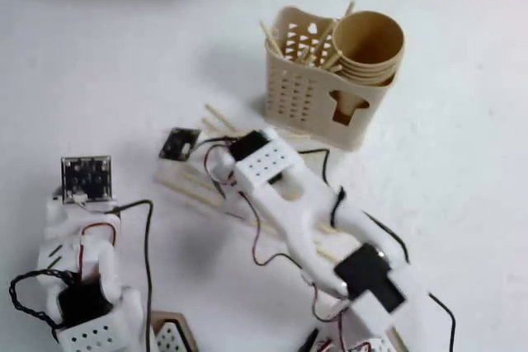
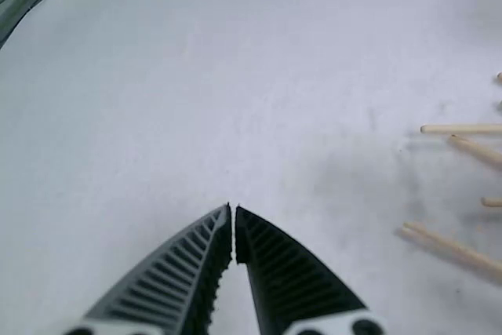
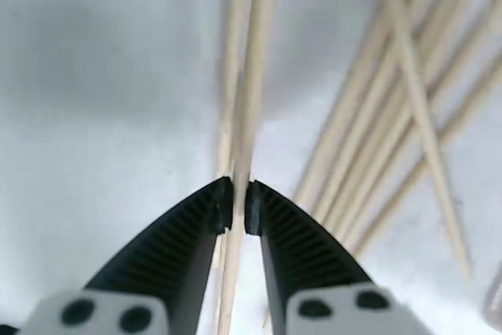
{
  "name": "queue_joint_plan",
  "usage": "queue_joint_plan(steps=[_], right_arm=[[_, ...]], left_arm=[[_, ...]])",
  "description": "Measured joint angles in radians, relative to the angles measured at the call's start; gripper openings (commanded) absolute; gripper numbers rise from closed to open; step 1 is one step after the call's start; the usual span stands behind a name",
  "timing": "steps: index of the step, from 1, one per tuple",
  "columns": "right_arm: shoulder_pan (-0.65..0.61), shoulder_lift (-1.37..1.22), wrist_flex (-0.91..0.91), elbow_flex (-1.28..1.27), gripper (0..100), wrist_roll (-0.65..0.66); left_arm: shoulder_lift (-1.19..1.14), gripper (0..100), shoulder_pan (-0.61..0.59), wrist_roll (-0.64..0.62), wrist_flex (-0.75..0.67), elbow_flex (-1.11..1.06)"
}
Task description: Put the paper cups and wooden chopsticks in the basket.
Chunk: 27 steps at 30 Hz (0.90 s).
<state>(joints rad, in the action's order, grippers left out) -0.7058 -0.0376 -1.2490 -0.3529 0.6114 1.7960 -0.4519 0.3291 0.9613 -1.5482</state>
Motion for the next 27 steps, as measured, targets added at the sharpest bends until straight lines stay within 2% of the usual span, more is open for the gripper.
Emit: queue_joint_plan(steps=[13, 15, 20, 27], right_arm=[[0.006, 0.087, -0.025, -0.048, 1.9, 0.003], [0.006, 0.066, -0.021, -0.075, 5.1, 0.003], [0.006, 0.054, -0.018, -0.121, 20.8, 0.003], [0.006, 0.048, 0.072, -0.232, 21.8, 0.002]], left_arm=[[0.0, 3, 0.0, 0.0, 0.0, 0.0], [0.0, 3, 0.0, 0.0, 0.0, 0.0], [0.0, 3, 0.0, 0.0, 0.0, 0.0], [0.0, 3, 0.0, 0.0, 0.0, 0.0]])
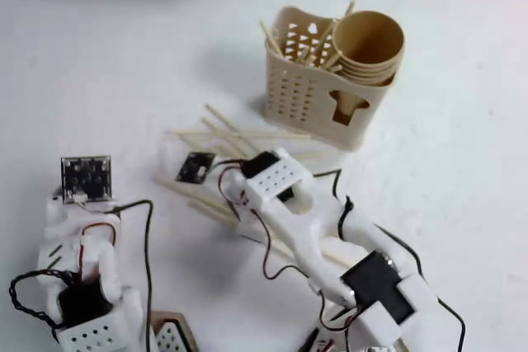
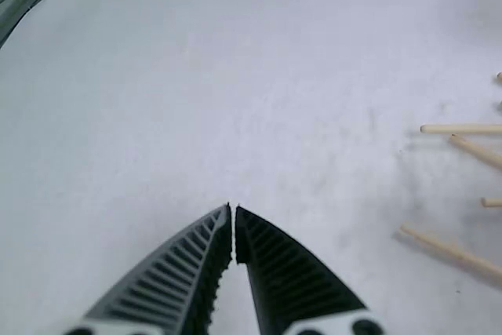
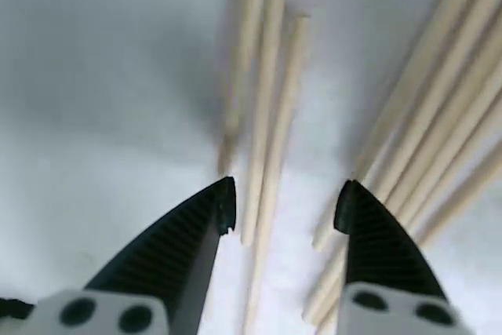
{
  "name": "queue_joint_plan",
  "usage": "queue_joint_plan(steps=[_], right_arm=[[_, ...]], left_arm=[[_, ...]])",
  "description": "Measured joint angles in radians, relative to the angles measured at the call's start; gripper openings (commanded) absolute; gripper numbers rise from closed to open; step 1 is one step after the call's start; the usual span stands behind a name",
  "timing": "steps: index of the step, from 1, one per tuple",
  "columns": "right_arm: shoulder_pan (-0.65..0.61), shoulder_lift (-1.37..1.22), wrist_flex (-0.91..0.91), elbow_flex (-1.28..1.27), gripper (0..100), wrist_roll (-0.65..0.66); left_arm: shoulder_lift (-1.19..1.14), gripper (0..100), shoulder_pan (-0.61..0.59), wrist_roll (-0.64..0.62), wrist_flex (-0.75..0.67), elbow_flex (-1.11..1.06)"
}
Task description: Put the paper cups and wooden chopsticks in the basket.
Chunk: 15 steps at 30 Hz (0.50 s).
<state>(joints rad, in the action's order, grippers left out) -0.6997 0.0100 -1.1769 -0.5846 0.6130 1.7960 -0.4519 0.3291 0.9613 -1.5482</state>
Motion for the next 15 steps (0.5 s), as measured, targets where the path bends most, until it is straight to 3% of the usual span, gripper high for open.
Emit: queue_joint_plan(steps=[5, 10, 15], right_arm=[[-0.002, 0.02, 0.107, -0.095, 17.4, 0.0], [-0.044, 0.005, 0.187, -0.141, 2.2, 0.002], [-0.046, 0.006, 0.201, -0.146, 1.8, 0.002]], left_arm=[[0.0, 3, 0.0, 0.0, 0.0, 0.0], [0.0, 3, 0.0, 0.0, 0.0, 0.0], [0.0, 3, 0.0, 0.0, 0.0, 0.0]])
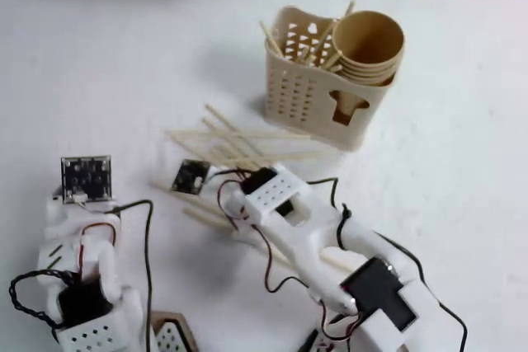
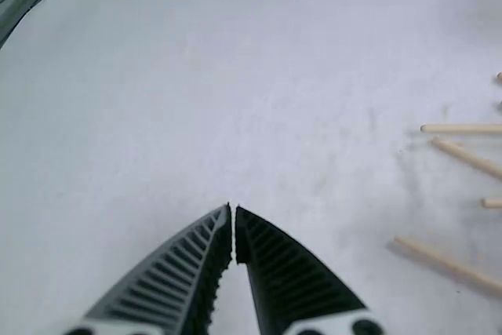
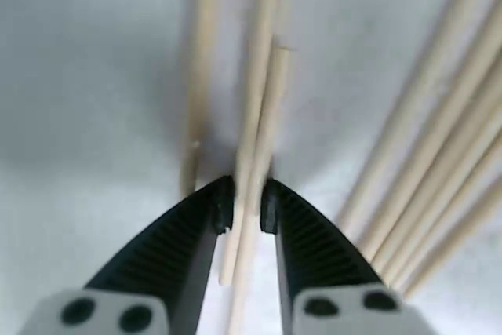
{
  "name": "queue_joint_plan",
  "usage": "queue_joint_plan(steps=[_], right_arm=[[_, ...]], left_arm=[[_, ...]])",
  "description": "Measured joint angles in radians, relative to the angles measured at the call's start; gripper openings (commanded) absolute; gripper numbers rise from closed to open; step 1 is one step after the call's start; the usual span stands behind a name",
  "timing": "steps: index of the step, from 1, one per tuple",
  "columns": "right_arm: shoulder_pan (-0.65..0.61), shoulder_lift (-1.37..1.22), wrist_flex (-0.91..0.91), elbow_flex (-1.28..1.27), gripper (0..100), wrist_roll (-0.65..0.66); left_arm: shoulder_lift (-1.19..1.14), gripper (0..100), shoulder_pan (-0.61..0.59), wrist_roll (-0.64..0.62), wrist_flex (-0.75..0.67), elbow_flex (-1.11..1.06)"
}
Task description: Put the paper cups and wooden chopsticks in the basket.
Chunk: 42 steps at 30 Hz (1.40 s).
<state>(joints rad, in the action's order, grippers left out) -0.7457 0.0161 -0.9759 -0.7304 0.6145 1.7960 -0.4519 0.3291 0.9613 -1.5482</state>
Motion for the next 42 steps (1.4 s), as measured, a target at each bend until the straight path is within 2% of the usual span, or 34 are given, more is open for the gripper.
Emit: queue_joint_plan(steps=[9, 14, 16, 20, 22, 33, 39, 42], right_arm=[[-0.002, 0.015, -0.037, -0.003, 1.8, 0.0], [-0.003, 0.13, -0.094, -0.014, 2.3, 0.003], [0.028, 0.196, -0.094, -0.014, 6.0, 0.003], [0.106, 0.295, -0.078, -0.014, 23.4, 0.051], [0.14, 0.305, -0.057, -0.014, 28.9, 0.064], [0.176, 0.305, -0.009, -0.015, 29.3, 0.072], [0.176, 0.13, 0.098, -0.015, 28.7, 0.072], [0.18, 0.015, 0.118, 0.023, 21.1, 0.072]], left_arm=[[0.0, 3, 0.0, 0.0, 0.0, 0.0], [0.0, 3, 0.0, 0.0, 0.0, 0.0], [0.0, 3, 0.0, 0.0, 0.0, 0.0], [0.0, 3, 0.0, 0.0, 0.0, 0.0], [0.0, 3, 0.0, 0.0, 0.0, 0.0], [0.0, 3, 0.0, 0.0, 0.0, 0.0], [0.0, 3, 0.0, 0.0, 0.0, 0.0], [0.0, 3, 0.0, 0.0, 0.0, 0.0]])
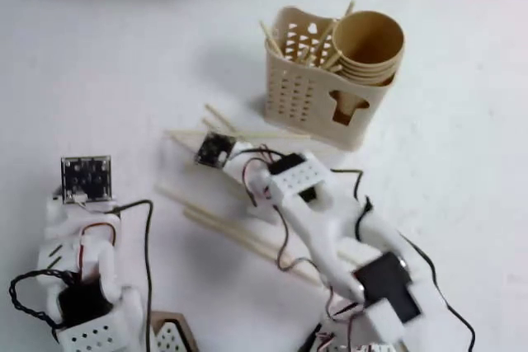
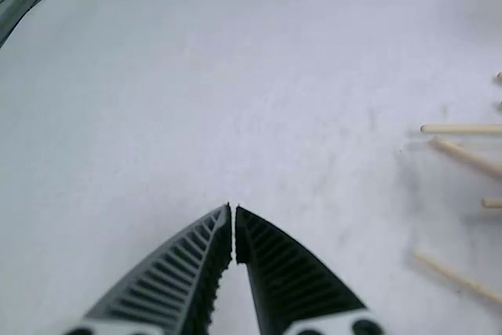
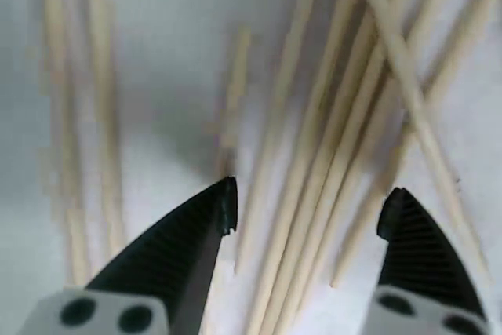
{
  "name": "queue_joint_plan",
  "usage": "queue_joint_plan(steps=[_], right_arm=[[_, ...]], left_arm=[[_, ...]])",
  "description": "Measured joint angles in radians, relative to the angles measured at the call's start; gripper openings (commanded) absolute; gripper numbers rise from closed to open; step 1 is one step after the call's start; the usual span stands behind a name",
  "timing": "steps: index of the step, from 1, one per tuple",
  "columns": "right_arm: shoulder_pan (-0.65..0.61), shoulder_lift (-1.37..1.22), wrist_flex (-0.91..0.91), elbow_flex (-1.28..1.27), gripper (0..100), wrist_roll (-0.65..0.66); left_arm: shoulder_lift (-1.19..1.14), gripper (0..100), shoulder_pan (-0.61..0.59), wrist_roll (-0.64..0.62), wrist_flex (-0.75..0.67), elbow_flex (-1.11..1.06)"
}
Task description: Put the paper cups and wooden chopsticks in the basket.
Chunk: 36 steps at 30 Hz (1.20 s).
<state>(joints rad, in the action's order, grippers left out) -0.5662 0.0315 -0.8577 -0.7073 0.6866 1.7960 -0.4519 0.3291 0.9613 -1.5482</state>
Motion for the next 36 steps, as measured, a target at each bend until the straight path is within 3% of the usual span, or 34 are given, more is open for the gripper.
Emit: queue_joint_plan(steps=[5, 30, 36], right_arm=[[0.003, -0.101, -0.054, 0.123, 5.1, 0.0], [0.0, -0.163, -0.244, 0.215, 1.9, 0.06], [0.0, 0.014, -0.338, 0.215, 1.9, 0.058]], left_arm=[[0.0, 3, 0.0, 0.0, 0.0, 0.0], [0.0, 3, 0.0, 0.0, 0.0, 0.0], [0.0, 3, 0.0, 0.0, 0.0, 0.0]])
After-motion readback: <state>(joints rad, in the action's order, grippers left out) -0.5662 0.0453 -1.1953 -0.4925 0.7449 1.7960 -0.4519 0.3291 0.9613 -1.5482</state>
